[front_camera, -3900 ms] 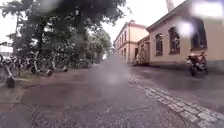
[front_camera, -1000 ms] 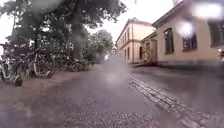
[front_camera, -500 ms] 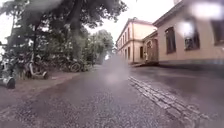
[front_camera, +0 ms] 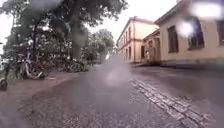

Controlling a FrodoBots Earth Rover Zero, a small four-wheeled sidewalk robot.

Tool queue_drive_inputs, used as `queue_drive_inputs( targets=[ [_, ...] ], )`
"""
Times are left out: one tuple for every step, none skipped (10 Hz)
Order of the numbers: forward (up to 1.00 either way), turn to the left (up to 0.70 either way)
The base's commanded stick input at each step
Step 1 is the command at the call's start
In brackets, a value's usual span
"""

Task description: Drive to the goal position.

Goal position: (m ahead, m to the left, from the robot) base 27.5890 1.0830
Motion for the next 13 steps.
queue_drive_inputs(
  targets=[
    [0.7,0.0],
    [0.7,0.0],
    [0.7,0.0],
    [0.7,0.0],
    [0.7,0.0],
    [0.7,0.0],
    [0.7,0.0],
    [0.7,0.0],
    [0.7,0.0],
    [0.7,0.0],
    [0.7,0.0],
    [0.7,0.0],
    [0.7,0.0]
  ],
)
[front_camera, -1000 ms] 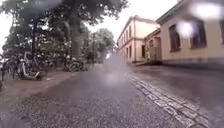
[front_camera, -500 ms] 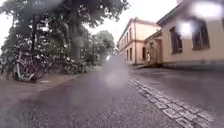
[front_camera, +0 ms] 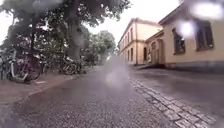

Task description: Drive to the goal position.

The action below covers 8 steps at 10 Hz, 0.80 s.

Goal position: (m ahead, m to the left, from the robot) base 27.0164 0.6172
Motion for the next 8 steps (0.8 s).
queue_drive_inputs(
  targets=[
    [0.7,0.01],
    [0.7,0.04],
    [0.7,0.08],
    [0.7,0.12],
    [0.7,0.13],
    [0.7,0.12],
    [0.7,0.07],
    [0.7,0.02]
  ],
)
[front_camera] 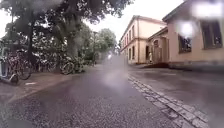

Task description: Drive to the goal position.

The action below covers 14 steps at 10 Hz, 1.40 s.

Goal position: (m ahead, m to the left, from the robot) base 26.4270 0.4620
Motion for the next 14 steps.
queue_drive_inputs(
  targets=[
    [0.7,0.0],
    [0.7,0.0],
    [0.7,0.0],
    [0.7,0.0],
    [0.7,0.0],
    [0.7,0.0],
    [0.7,0.0],
    [0.7,0.0],
    [0.7,0.0],
    [0.7,0.0],
    [0.7,0.0],
    [0.7,0.0],
    [0.7,0.0],
    [0.7,0.0]
  ],
)
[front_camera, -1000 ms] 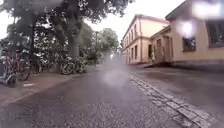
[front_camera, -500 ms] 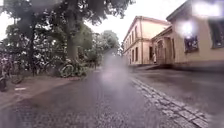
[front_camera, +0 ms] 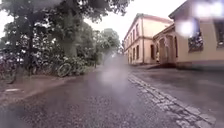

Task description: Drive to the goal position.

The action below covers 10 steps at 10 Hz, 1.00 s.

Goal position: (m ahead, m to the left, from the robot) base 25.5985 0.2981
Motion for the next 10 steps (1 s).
queue_drive_inputs(
  targets=[
    [0.7,0.02],
    [0.7,0.06],
    [0.7,0.09],
    [0.7,0.12],
    [0.7,0.13],
    [0.7,0.1],
    [0.7,0.0],
    [0.7,0.0],
    [0.7,0.0],
    [0.7,0.0]
  ],
)
